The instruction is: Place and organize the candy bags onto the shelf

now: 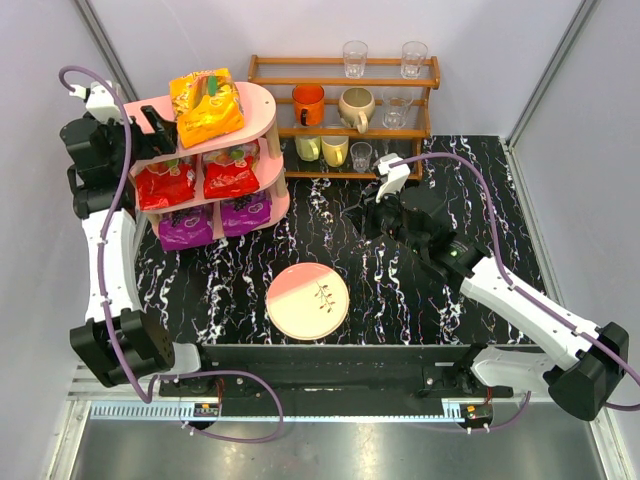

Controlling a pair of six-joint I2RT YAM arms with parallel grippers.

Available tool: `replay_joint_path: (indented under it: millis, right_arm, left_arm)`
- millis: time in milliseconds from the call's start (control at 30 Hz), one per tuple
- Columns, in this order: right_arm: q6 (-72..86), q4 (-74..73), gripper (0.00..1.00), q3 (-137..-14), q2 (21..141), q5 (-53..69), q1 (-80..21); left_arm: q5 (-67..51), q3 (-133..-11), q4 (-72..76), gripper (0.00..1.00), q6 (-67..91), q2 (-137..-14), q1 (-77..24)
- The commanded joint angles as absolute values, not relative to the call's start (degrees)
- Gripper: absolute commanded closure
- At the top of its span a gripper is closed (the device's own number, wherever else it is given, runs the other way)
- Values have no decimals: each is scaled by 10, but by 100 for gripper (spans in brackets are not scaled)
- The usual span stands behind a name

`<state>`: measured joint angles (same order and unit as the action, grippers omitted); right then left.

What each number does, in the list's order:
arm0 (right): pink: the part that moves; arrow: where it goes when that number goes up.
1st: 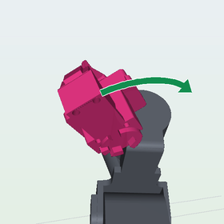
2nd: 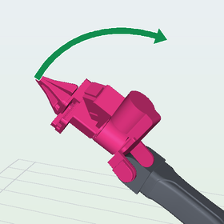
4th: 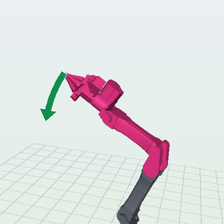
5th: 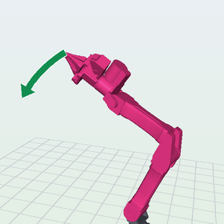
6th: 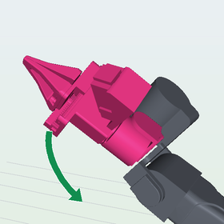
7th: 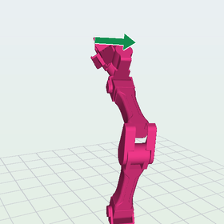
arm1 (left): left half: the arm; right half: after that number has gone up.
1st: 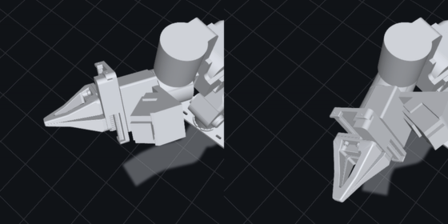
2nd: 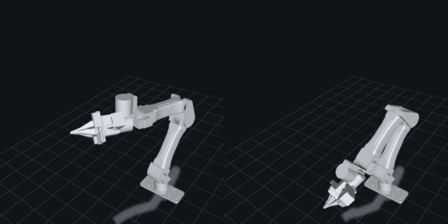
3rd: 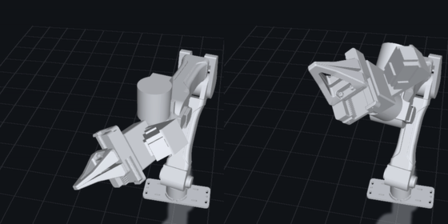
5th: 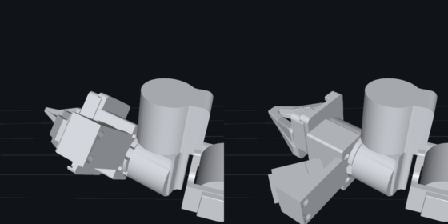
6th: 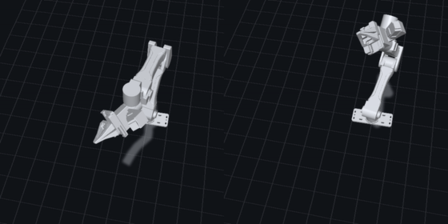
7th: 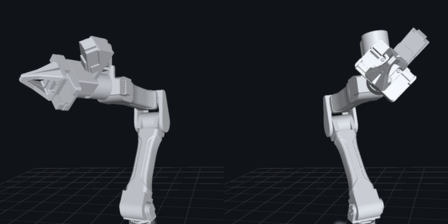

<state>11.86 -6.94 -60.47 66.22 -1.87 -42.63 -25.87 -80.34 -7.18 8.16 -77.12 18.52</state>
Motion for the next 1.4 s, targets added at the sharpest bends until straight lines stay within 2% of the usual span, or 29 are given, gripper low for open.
replay_joint_path:
  millis: [0,333,533,633,667,700,733,767,1000,1233,1367]
  right_arm:
    - [117,-61,69,-622,657,-14,-427]
    - [109,-66,69,-616,636,-28,-427]
    - [110,-82,68,-622,624,-28,-427]
    - [111,-136,65,-646,620,-32,-428]
    - [112,-161,58,-651,612,-39,-428]
    - [112,-173,45,-650,608,-40,-427]
    - [115,-184,17,-650,597,-44,-427]
    - [119,-203,1,-644,590,-47,-428]
    - [175,-259,0,-576,500,-79,-428]
    - [232,-261,0,-472,386,-123,-428]
    - [250,-265,0,-454,365,-127,-428]
  left_arm:
    - [-210,-835,-82,1,76,-766,194]
    - [-189,-820,-84,1,90,-708,212]
    - [-193,-784,-134,1,113,-587,212]
    - [-213,-733,-169,1,147,-493,211]
    - [-218,-718,-177,1,162,-474,211]
    - [-223,-702,-184,1,170,-454,211]
    - [-232,-663,-191,1,175,-419,210]
    - [-234,-642,-193,1,183,-402,210]
    - [-195,-507,-294,1,185,-320,210]
    - [-186,-432,-342,1,199,-263,208]
    - [-261,-404,-313,1,199,-248,208]
